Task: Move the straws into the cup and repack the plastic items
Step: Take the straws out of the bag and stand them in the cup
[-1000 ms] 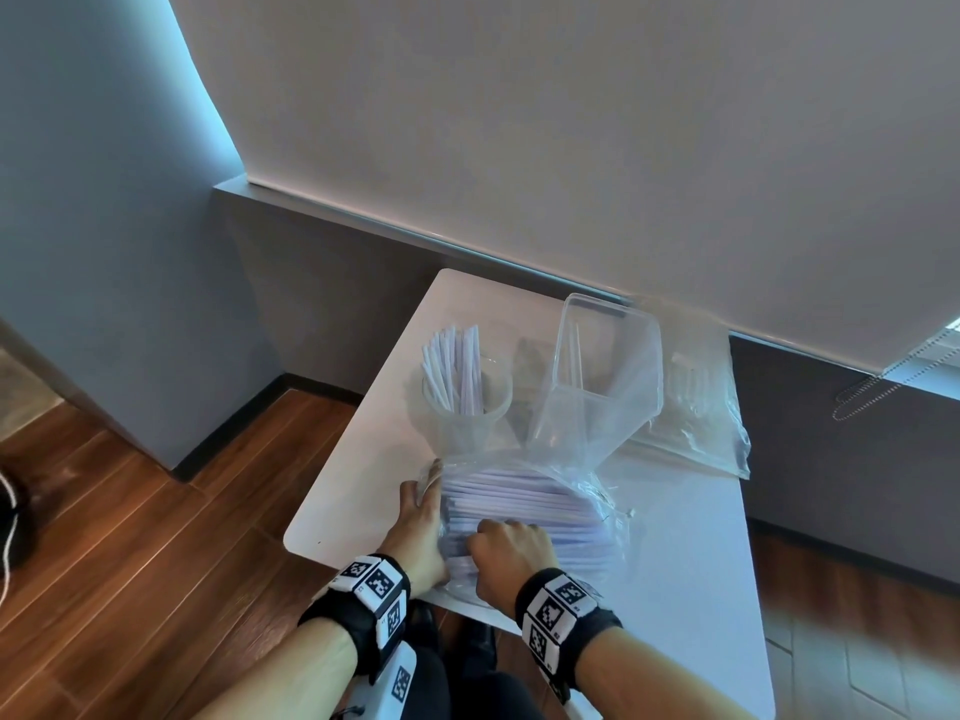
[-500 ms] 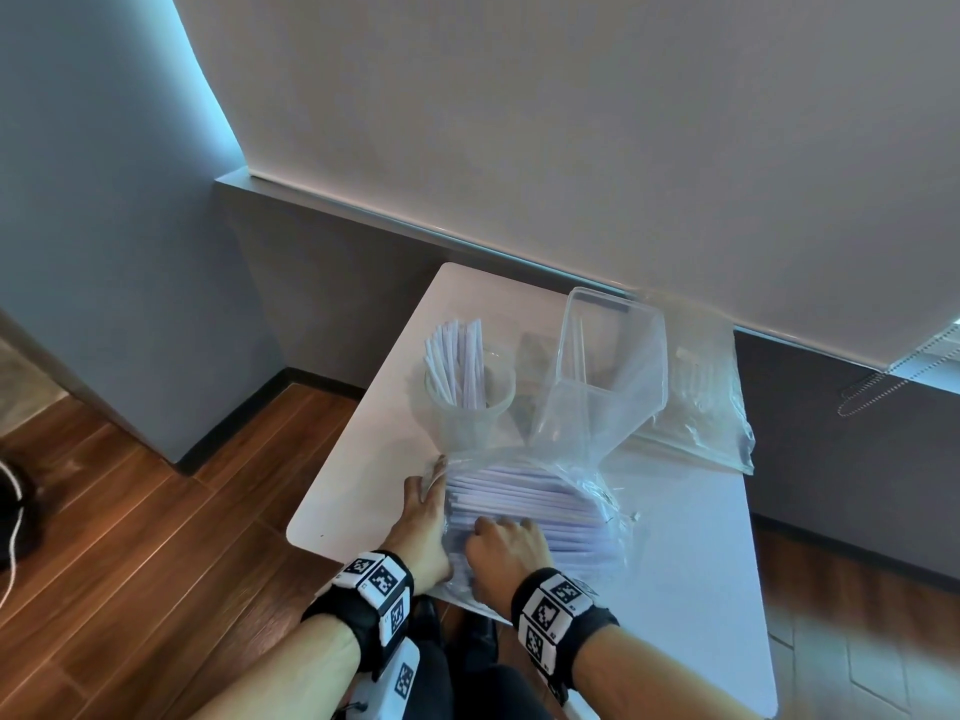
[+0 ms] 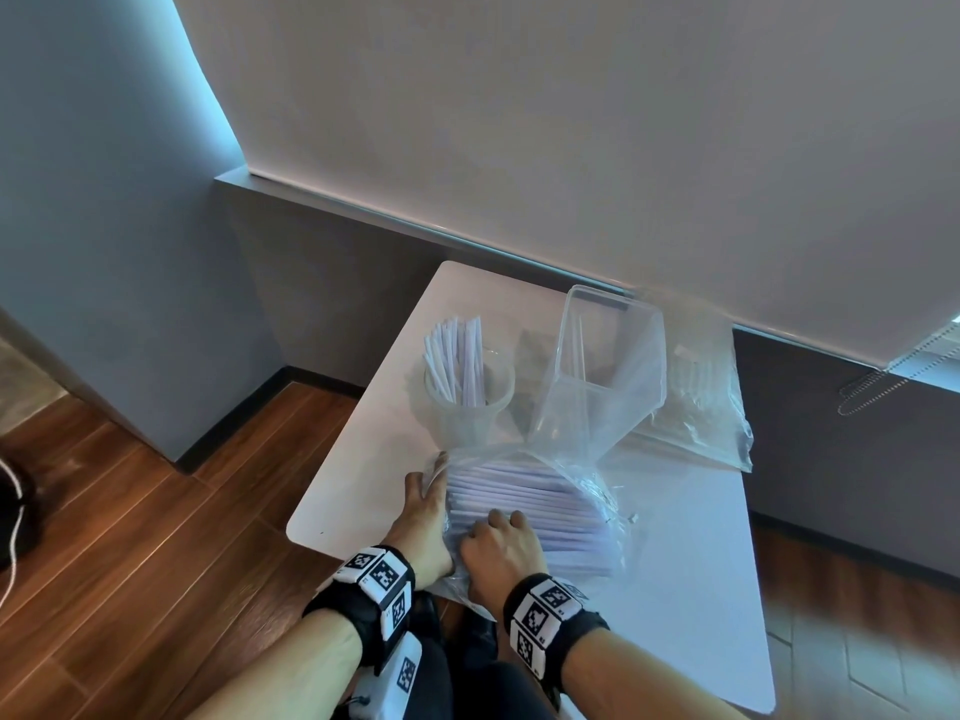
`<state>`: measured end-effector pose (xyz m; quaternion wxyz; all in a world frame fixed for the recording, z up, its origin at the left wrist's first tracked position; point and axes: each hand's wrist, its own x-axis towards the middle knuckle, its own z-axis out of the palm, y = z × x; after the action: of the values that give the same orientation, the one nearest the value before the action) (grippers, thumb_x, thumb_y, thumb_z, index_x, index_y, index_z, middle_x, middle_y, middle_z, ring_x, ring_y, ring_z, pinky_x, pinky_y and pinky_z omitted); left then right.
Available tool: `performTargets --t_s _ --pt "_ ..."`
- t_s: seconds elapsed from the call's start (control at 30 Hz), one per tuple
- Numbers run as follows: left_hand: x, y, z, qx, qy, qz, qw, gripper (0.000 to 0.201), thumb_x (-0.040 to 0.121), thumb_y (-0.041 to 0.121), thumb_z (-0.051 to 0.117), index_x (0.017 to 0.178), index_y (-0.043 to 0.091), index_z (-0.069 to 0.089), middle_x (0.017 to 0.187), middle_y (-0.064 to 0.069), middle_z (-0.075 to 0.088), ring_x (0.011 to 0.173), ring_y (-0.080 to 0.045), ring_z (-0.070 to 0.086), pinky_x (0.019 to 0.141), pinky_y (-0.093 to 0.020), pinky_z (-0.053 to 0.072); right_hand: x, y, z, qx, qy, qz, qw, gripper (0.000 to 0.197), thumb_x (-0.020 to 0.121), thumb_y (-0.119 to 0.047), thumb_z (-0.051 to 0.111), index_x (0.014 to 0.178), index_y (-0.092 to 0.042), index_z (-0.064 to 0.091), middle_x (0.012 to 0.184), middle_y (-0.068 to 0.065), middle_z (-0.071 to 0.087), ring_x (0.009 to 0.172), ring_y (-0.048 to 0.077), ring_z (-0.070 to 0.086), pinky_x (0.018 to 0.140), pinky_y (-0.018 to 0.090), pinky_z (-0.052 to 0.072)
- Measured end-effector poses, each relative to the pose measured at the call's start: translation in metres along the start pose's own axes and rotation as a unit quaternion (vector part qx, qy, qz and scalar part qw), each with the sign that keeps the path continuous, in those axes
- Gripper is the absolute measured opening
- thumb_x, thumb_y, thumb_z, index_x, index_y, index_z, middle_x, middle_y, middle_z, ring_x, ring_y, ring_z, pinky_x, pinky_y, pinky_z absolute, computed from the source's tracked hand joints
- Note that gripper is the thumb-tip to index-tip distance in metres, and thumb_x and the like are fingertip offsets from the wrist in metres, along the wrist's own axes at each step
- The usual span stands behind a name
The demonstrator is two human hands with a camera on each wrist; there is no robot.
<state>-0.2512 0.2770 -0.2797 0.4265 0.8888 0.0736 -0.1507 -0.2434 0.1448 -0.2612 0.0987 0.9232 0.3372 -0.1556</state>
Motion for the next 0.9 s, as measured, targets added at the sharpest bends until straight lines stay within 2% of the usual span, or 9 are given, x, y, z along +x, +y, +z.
performTargets --t_s 0.07,0.13,0.17,0.3,0.37,0.43,0.57,0.7,0.9 --pt "-0.001 -0.001 0.000 -0.002 0.002 0.005 1.000 0.132 0.060 -0.010 0.073 0.153 0.027 -0.014 0.142 -0.004 0.011 0.121 -0.028 0.050 0.101 -0.027 0.047 -0.001 -0.003 -0.001 -0.006 -0.022 0.024 0.999 0.004 0.070 -0.017 0.074 0.072 -0.016 0.071 0.072 0.005 0.070 0.078 0.026 0.063 0.073 0.038 0.050" --pt "-0.001 -0.001 0.000 -0.003 0.006 0.013 1.000 0.131 0.060 -0.008 0.074 0.153 0.025 -0.012 0.142 -0.004 0.012 0.122 -0.028 0.049 0.101 -0.023 0.044 0.001 -0.004 0.009 0.001 -0.007 0.035 0.999 0.017 0.051 -0.020 0.083 0.053 -0.018 0.066 0.051 0.000 0.062 0.057 0.022 0.061 0.060 0.033 0.051" --pt "-0.001 0.000 0.000 -0.001 0.007 0.013 1.000 0.130 0.060 -0.008 0.074 0.153 0.025 -0.011 0.141 -0.004 0.012 0.121 -0.029 0.050 0.101 -0.025 0.045 0.002 -0.004 0.013 -0.002 0.006 0.038 0.999 0.017 0.051 -0.019 0.082 0.051 -0.017 0.065 0.049 0.000 0.061 0.056 0.022 0.061 0.060 0.033 0.050" --pt "-0.001 0.000 0.000 0.005 0.011 0.018 1.000 0.131 0.060 -0.006 0.075 0.153 0.026 -0.012 0.141 -0.004 0.012 0.121 -0.030 0.050 0.101 -0.030 0.048 -0.004 -0.003 0.010 0.003 0.021 0.035 0.999 0.007 0.077 -0.011 0.065 0.075 -0.012 0.071 0.072 0.006 0.071 0.083 0.030 0.063 0.079 0.042 0.048" --pt "0.000 -0.001 0.000 0.002 0.011 0.020 1.000 0.132 0.060 -0.005 0.077 0.153 0.025 -0.012 0.141 -0.004 0.013 0.122 -0.029 0.049 0.101 -0.024 0.044 -0.006 -0.001 0.010 -0.022 0.022 0.035 0.999 0.017 0.088 -0.010 0.054 0.092 -0.008 0.071 0.092 0.010 0.072 0.102 0.033 0.056 0.093 0.046 0.039" --pt "0.000 -0.004 0.001 0.004 0.009 0.020 1.000 0.133 0.059 -0.002 0.079 0.153 0.025 -0.012 0.143 -0.004 0.012 0.123 -0.027 0.046 0.098 -0.017 0.039 -0.006 0.001 0.009 -0.035 0.007 0.039 0.999 0.019 0.091 -0.011 0.051 0.097 -0.009 0.069 0.102 0.011 0.070 0.111 0.032 0.049 0.099 0.049 0.032" --pt "0.000 -0.007 0.001 0.014 0.007 0.014 1.000 0.133 0.057 0.000 0.079 0.154 0.024 -0.009 0.144 -0.004 0.012 0.124 -0.026 0.043 0.098 -0.020 0.041 -0.008 0.007 0.006 -0.045 -0.019 0.038 0.998 0.019 0.091 -0.009 0.052 0.099 -0.009 0.070 0.104 0.011 0.070 0.113 0.032 0.047 0.098 0.048 0.031" --pt "0.001 -0.010 0.004 0.022 0.015 0.025 0.999 0.130 0.055 0.003 0.076 0.154 0.021 -0.006 0.150 -0.004 0.011 0.127 -0.023 0.036 0.099 -0.014 0.031 -0.008 0.009 0.007 -0.044 -0.029 0.015 0.998 0.018 0.091 -0.011 0.053 0.099 -0.008 0.069 0.101 0.012 0.070 0.110 0.032 0.051 0.099 0.045 0.033" --pt "0.001 -0.013 -0.001 0.021 0.014 0.024 0.999 0.124 0.060 0.003 0.074 0.154 0.022 -0.005 0.149 -0.005 0.012 0.130 -0.026 0.036 0.100 -0.016 0.034 -0.014 0.022 0.005 0.043 0.027 -0.001 0.999 0.025 0.085 -0.027 0.051 0.109 -0.019 0.054 0.099 0.007 0.070 0.098 0.029 0.061 0.095 0.043 0.033"
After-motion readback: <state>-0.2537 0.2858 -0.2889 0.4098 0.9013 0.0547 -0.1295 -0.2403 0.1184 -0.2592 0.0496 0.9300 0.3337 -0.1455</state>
